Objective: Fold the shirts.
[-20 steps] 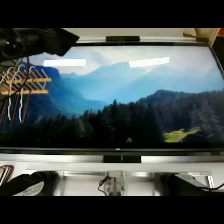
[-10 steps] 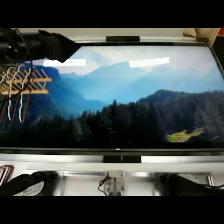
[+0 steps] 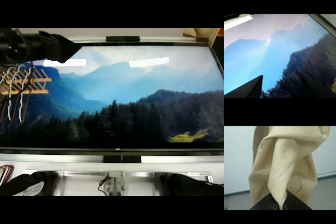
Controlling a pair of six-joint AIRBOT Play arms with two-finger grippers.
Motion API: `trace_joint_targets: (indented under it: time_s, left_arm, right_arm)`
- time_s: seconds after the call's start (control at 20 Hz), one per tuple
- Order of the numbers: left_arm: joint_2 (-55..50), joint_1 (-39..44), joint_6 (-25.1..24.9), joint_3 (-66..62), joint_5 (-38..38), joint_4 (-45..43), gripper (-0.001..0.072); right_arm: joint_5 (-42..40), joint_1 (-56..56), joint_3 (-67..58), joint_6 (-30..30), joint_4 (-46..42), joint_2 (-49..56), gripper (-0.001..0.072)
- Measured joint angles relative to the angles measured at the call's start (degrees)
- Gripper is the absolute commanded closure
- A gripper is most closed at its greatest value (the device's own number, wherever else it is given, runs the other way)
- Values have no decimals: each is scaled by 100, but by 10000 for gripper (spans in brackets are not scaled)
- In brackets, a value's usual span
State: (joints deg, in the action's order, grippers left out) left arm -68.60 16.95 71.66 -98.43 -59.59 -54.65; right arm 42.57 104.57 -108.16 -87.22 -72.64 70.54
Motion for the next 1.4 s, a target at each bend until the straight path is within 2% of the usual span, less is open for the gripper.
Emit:
trace_joint_targets:
  time_s: [0.2, 0.25, 0.3, 0.35, 0.5, 0.8, 1.05, 1.4]
  left_arm:
    - [0, 0, 2, 0, -2, 0, 133]
    - [0, 0, 2, 0, -4, 0, 133]
    - [0, 0, 2, 0, -4, 0, 133]
    - [0, 0, 2, 0, -4, 0, 133]
    - [0, 0, 2, 0, -4, 0, 133]
    - [0, 0, 2, 0, -2, 0, 133]
    - [-17, 0, -7, 0, -2, 0, 133]
    - [-151, 0, -52, 0, -2, -2, 133]
  right_arm:
    - [157, 229, 0, 4, 214, 13, 646]
    - [175, 256, 0, 13, 286, 13, 523]
    - [205, 275, 0, 15, 345, 7, 236]
    - [203, 293, 9, 33, 343, -4, 196]
    - [-146, 308, 2, 94, 446, -85, 196]
    - [293, 293, 7, 138, 501, -466, 196]
    - [1217, 295, 2, 138, 466, -944, 195]
    - [3027, 295, 0, 37, 640, -1493, 196]
